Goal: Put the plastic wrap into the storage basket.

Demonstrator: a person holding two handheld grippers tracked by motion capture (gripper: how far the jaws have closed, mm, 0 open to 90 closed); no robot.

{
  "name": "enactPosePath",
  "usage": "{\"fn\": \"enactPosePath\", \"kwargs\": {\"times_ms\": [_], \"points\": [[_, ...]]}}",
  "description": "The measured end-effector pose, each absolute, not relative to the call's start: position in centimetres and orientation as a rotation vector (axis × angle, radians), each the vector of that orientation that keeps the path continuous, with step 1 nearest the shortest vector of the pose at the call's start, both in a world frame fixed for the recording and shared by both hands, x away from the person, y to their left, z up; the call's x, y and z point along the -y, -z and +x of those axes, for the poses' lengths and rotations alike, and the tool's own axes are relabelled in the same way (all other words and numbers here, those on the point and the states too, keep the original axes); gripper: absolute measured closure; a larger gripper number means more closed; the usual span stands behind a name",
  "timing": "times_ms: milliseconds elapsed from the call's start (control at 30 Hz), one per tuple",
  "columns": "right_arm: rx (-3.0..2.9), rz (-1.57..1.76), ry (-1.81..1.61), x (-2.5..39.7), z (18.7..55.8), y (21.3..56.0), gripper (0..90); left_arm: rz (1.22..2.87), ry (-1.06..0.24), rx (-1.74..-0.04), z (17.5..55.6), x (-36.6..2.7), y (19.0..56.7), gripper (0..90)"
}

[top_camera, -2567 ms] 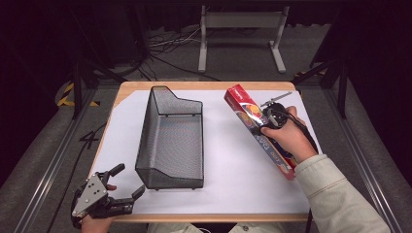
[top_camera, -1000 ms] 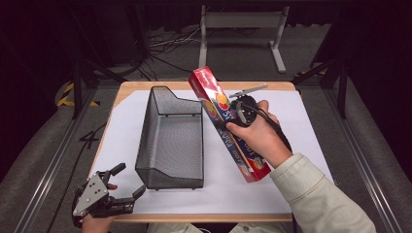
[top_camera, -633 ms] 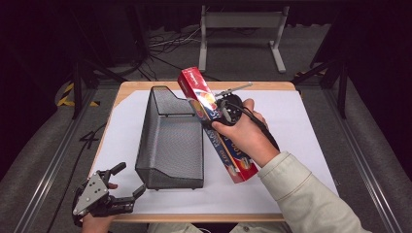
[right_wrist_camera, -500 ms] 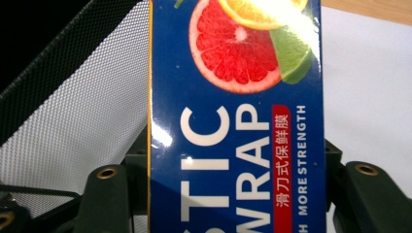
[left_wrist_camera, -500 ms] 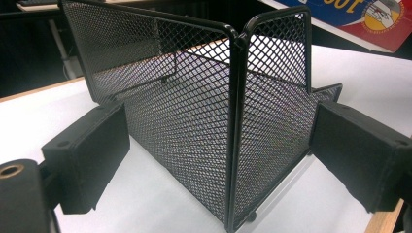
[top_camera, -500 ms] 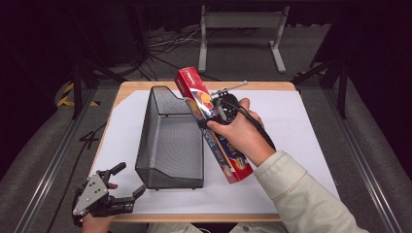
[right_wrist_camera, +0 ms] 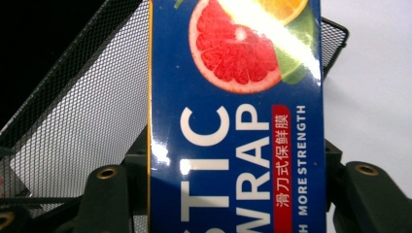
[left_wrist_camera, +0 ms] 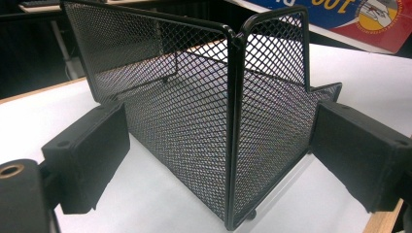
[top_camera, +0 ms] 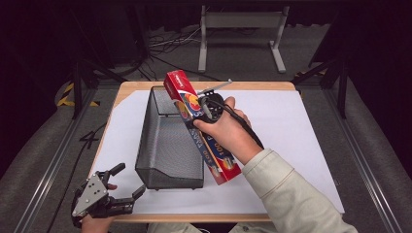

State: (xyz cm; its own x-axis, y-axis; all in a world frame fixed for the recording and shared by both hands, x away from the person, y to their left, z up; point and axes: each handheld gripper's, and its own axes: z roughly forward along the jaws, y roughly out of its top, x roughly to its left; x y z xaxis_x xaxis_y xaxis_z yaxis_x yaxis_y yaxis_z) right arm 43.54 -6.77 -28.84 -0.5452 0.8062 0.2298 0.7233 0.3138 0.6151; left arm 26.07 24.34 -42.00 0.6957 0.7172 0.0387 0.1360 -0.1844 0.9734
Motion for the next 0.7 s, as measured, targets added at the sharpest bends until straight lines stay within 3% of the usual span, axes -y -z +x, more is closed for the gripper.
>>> {"fn": "enactPosePath", "kwargs": {"times_ms": [700], "points": [[-2.488,1.644,-1.040,3.4,44.7,31.2,40.1,1.709,-0.598,-0.677,26.3,-24.1,42.0,8.7]]}}
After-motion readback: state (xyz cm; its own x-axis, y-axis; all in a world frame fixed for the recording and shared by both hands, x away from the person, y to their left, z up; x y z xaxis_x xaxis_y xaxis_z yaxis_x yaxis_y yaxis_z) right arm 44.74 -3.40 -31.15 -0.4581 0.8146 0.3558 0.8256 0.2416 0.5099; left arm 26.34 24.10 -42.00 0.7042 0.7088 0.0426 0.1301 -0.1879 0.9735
